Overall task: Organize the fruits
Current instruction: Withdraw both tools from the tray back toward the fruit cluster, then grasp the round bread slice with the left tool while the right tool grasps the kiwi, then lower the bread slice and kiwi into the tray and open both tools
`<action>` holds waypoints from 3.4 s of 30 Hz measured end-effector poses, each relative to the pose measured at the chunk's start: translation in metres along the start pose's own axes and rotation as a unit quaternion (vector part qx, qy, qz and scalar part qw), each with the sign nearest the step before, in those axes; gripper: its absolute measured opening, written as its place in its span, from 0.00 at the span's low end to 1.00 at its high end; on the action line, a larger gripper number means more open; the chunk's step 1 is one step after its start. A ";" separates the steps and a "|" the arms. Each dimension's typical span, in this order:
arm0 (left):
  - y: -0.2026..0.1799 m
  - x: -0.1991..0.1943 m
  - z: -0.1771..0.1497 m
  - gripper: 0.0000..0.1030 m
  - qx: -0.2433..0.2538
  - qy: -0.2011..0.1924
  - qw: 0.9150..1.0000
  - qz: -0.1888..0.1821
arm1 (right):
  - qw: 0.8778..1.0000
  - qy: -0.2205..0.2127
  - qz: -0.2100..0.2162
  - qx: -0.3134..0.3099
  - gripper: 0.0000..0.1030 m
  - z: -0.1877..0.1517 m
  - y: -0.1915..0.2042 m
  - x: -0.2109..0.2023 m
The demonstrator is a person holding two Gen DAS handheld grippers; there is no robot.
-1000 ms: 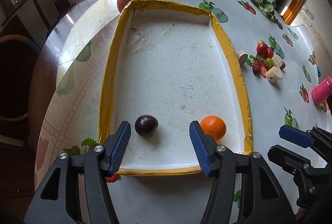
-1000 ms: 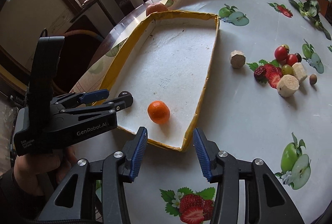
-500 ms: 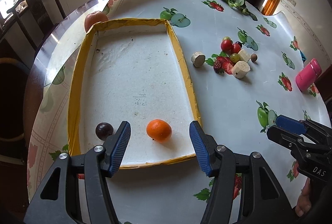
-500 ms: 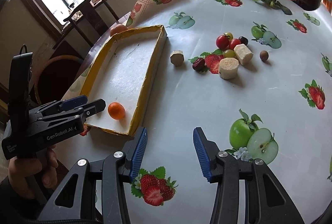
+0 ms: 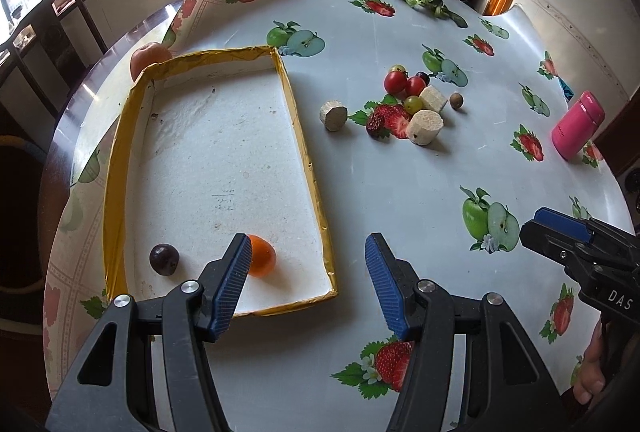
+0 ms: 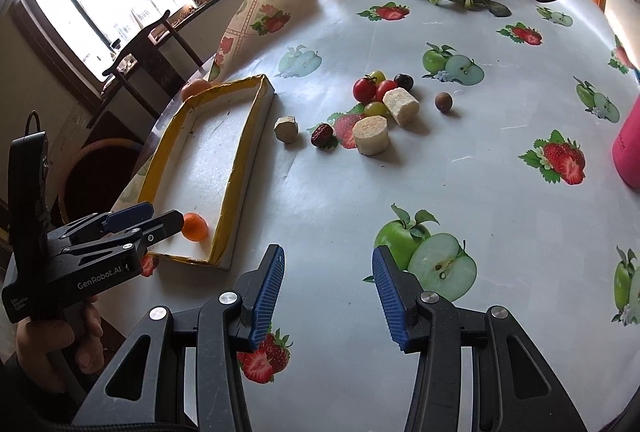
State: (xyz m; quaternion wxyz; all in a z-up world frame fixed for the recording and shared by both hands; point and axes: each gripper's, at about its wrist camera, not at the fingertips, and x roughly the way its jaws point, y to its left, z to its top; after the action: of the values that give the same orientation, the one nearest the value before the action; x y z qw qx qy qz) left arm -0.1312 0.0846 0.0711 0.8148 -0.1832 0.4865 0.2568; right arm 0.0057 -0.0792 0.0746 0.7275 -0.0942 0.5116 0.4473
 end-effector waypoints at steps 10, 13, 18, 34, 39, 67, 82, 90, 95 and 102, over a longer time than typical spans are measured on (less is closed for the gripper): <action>-0.024 0.007 0.003 0.56 0.007 0.010 1.000 -0.022 | 1.000 -0.009 -0.008 0.026 0.46 -0.002 -0.027 -0.008; -0.030 0.011 0.006 0.56 0.010 0.013 0.999 -0.028 | 0.999 -0.009 -0.011 0.031 0.46 -0.002 -0.034 -0.009; -0.039 0.018 0.010 0.56 0.013 0.019 0.999 -0.036 | 0.999 -0.007 -0.014 0.039 0.46 -0.002 -0.044 -0.007; -0.084 0.068 0.055 0.56 0.007 0.014 0.994 -0.106 | 0.998 -0.014 -0.030 0.050 0.45 0.049 -0.082 0.034; -0.097 0.099 0.079 0.56 0.005 0.028 0.994 -0.101 | 0.998 -0.018 -0.042 0.049 0.44 0.080 -0.098 0.061; -0.109 0.118 0.083 0.36 0.029 0.030 0.996 -0.074 | 0.998 -0.019 -0.042 0.053 0.21 0.101 -0.102 0.091; -0.060 0.053 0.056 0.36 0.005 -0.002 0.999 -0.039 | 0.999 -0.034 -0.006 0.034 0.21 0.048 -0.031 0.032; -0.026 0.030 0.041 0.36 -0.014 -0.013 1.000 -0.024 | 0.999 -0.033 0.008 0.003 0.21 0.032 0.009 0.023; -0.006 0.019 0.037 0.36 -0.029 -0.023 0.999 -0.014 | 0.999 -0.026 0.016 -0.017 0.21 0.025 0.033 0.024; 0.027 0.011 0.027 0.36 -0.056 -0.028 0.998 0.001 | 0.998 -0.020 0.028 -0.047 0.21 0.022 0.066 0.028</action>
State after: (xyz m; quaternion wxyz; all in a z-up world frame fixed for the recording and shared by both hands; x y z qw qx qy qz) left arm -0.1241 0.1238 0.0729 0.8162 -0.2208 0.4483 0.2900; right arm -0.0269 -0.0116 0.0825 0.7195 -0.1048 0.4779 0.4929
